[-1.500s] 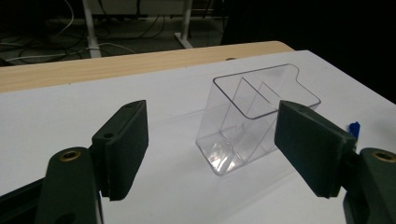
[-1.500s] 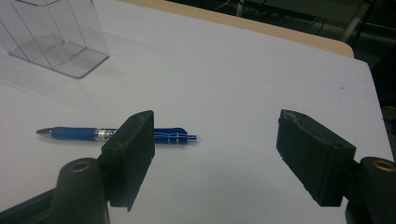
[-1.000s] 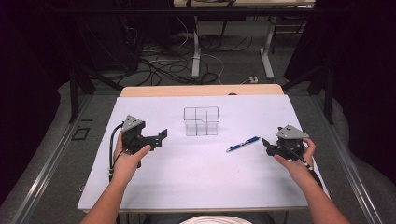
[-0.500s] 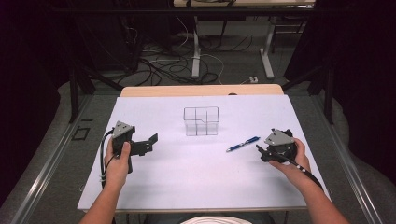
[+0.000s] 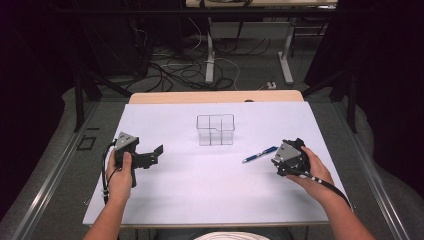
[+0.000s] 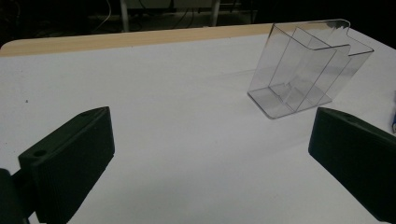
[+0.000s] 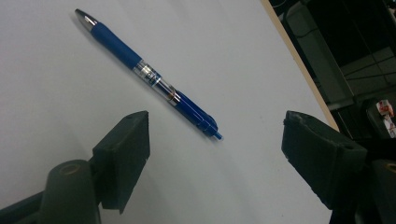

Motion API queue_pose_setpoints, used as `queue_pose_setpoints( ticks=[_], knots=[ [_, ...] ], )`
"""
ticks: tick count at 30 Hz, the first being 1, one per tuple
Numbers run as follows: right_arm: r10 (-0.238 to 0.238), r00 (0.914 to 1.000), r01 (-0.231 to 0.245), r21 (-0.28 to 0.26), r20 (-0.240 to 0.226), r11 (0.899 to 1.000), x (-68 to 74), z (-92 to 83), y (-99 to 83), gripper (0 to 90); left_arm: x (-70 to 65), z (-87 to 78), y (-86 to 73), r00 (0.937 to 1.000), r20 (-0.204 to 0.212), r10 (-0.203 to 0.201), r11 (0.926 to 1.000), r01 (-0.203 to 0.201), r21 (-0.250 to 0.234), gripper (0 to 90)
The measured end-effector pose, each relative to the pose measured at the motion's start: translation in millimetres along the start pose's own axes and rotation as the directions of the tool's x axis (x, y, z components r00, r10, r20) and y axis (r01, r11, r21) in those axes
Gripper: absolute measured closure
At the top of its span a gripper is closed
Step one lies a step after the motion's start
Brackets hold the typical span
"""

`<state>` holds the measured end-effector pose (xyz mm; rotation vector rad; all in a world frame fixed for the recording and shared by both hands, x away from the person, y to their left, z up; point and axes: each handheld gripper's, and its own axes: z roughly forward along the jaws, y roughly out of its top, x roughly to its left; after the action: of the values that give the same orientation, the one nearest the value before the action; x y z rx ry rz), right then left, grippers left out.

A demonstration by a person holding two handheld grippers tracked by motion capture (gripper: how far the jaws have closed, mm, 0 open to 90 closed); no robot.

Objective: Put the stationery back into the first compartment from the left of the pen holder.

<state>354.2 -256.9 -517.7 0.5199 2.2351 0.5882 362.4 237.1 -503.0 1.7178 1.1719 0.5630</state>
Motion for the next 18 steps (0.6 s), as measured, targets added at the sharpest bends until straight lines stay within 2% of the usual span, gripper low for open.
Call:
queue_pose_setpoints(
  ticks=[5, 9, 12, 13, 14, 16, 17, 18],
  knots=[
    [-0.1, 0.9941, 0.102, 0.044, -0.042, 0.994, 0.8, 2.9, 4.2, 23.2, -0.3, 1.1, -1.4, 1.0, 0.003, 0.001, 0.9999, -0.001, 0.01, 0.1],
    [-0.183, 0.9779, 0.193, 0.091, -0.1, 0.977, 0.5, 4.9, 9.4, 23.8, -1.3, 1.1, -1.3, 1.0, 0.005, 0.0, 0.9999, 0.0, 0.01, 0.1],
    [-0.223, 0.9674, 0.233, 0.076, -0.119, 0.969, -0.2, 7.6, 13.5, 23.7, -1.8, 1.2, -1.2, 1.0, 0.006, 0.0, 1.0, 0.0, 0.009, 0.1],
    [-0.25, 0.9588, 0.261, 0.076, -0.135, 0.962, -1.5, 8.1, 15.5, 23.7, -1.7, 1.4, -1.3, 1.0, 0.006, 0.001, 0.9999, -0.001, 0.011, 0.1],
    [-0.244, 0.9592, 0.257, 0.08, -0.143, 0.963, -0.8, 8.3, 16.9, 23.7, -1.6, 1.6, -1.4, 1.0, 0.006, 0.001, 0.9999, -0.001, 0.011, 0.1],
    [-0.265, 0.949, 0.28, 0.071, -0.171, 0.957, -2.4, 9.4, 19.9, 23.7, -1.0, 2.0, -1.7, 1.0, 0.005, 0.003, 0.9999, -0.003, 0.012, 0.1],
    [-0.281, 0.9402, 0.299, 0.071, -0.192, 0.952, -3.6, 10.4, 22.2, 23.7, -0.9, 2.2, -1.6, 1.0, 0.005, 0.001, 0.9999, -0.001, 0.011, 0.1],
    [-0.282, 0.9386, 0.302, 0.079, -0.199, 0.95, -3.8, 10.5, 23.1, 23.8, -1.0, 2.2, -1.4, 1.0, 0.004, -0.005, 0.9999, 0.005, 0.011, 0.1]
  ],
)
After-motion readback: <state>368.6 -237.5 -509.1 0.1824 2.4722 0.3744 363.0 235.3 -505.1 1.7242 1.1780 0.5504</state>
